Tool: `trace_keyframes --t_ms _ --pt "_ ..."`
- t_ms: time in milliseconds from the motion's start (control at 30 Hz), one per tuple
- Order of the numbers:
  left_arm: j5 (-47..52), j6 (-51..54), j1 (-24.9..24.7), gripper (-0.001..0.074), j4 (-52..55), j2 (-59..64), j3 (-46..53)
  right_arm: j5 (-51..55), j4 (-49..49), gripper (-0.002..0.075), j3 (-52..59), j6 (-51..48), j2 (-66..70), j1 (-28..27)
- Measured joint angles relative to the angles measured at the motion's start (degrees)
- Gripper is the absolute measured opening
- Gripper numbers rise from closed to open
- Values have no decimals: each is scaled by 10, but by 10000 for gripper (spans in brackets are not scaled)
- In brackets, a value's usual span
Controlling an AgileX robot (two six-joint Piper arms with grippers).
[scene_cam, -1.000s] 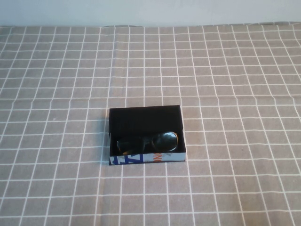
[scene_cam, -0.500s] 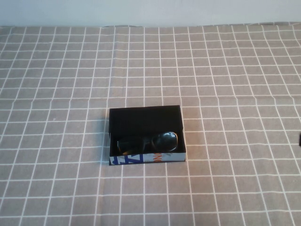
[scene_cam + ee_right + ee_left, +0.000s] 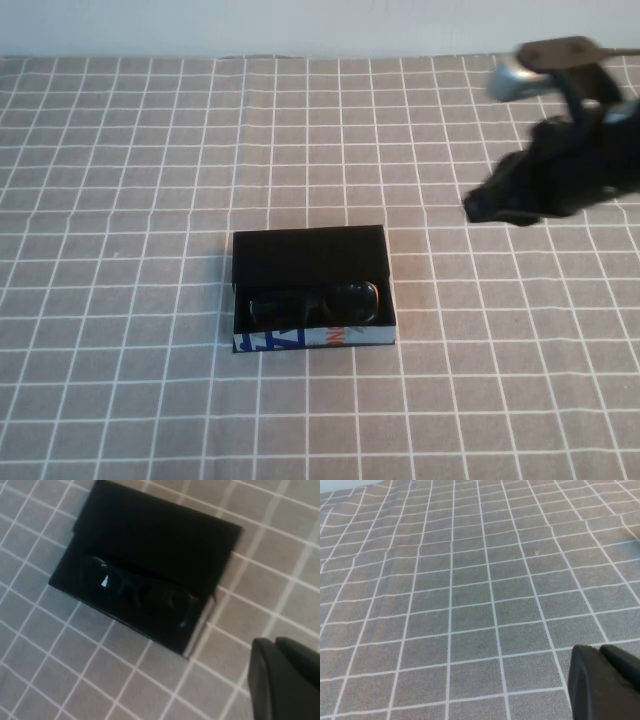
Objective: Take glasses out of glasses case
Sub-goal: Pick up the glasses from the glasses case
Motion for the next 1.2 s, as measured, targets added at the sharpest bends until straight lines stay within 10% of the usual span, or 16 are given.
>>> trace_keyframes --t_ms 400,767,1200 --pt "0 0 0 -4 0 0 0 82 -44 1 -206 -185 208 124" --pt "0 0 0 -4 0 0 0 154 -73 286 -322 -349 319 138" --pt "0 0 0 -4 0 0 0 119 -124 307 -328 -431 363 183"
